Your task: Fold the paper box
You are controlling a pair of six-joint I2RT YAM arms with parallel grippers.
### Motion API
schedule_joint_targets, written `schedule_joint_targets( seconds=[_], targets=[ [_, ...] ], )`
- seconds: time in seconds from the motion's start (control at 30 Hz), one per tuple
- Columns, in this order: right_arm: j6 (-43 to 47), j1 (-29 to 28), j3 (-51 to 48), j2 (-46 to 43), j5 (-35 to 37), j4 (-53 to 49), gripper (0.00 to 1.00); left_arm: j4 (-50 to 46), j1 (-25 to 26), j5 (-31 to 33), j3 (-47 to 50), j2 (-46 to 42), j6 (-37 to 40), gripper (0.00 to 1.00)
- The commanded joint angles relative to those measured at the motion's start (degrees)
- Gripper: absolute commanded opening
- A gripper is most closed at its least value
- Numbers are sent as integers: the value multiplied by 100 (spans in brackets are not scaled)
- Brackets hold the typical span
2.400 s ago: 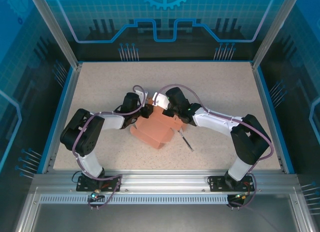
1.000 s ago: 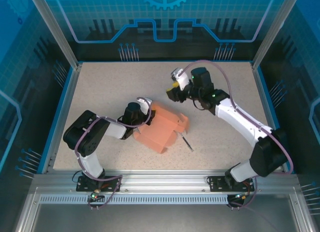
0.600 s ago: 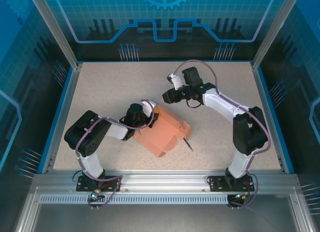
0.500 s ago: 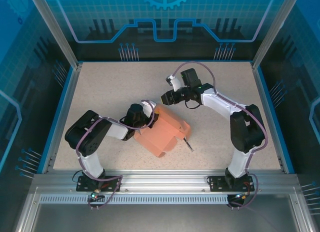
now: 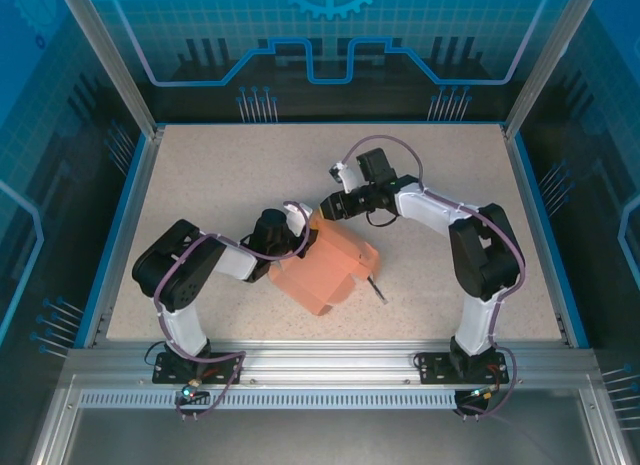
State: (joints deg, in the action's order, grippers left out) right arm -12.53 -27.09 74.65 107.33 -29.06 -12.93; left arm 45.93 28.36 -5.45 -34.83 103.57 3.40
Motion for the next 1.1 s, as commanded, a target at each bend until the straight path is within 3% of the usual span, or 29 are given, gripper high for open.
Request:
schedule_joint_targets(
  seconds=[0.0, 0.63, 1.07],
  targets=[
    [-57, -89, -107, 133, -24, 75, 41, 293, 50, -130, 107, 59, 73, 19],
    [95, -288, -248, 252, 581, -113, 39, 619, 38, -97, 267, 156, 82, 23],
    [139, -150, 60, -50, 571, -333, 42, 602, 45, 133, 196, 177, -6, 11]
  ],
)
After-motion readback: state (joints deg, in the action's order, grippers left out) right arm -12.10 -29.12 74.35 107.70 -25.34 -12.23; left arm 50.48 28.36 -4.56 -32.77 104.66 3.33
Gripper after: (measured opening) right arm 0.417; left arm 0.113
